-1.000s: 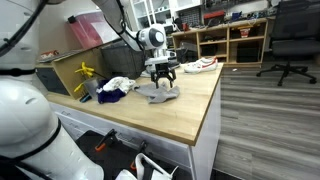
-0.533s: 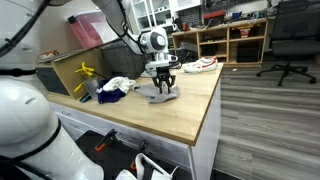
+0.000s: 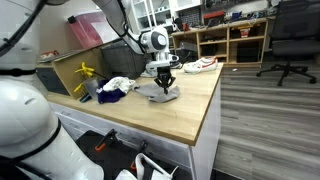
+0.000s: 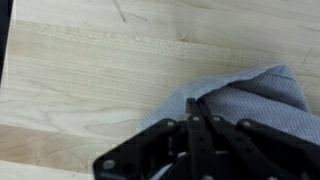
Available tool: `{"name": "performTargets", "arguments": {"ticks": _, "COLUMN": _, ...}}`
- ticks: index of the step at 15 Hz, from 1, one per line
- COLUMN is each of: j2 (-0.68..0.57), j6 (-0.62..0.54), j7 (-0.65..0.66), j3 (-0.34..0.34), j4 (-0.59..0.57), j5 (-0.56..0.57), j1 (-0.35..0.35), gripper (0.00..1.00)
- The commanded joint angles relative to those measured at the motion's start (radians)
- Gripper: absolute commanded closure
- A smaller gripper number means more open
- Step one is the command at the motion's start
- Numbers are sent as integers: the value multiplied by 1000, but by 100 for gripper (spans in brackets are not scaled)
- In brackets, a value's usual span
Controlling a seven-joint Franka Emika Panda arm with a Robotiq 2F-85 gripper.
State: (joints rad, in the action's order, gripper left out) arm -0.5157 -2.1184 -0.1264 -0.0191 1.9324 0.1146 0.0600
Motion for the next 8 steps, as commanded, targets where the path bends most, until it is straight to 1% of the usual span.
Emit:
{"name": "performTargets", "arguments": {"ticks": 1, "j2": 72, "j6": 3, "j7": 3, "j3": -7, "j4": 66, "j5": -1, "j1": 0, "gripper": 100}}
{"name": "performTargets", "arguments": {"ticks": 4, "j2": 119, "j6": 13, "j7": 5, "j3": -22, "j4": 122, "j5": 18, "j1": 2, "gripper": 100}}
{"name": "performTargets", "arguments": {"ticks": 8, "j2": 191, "j6": 27, "j7": 40, "j3": -78, "j4": 220, "j5": 75, "j1": 9, "gripper": 100}}
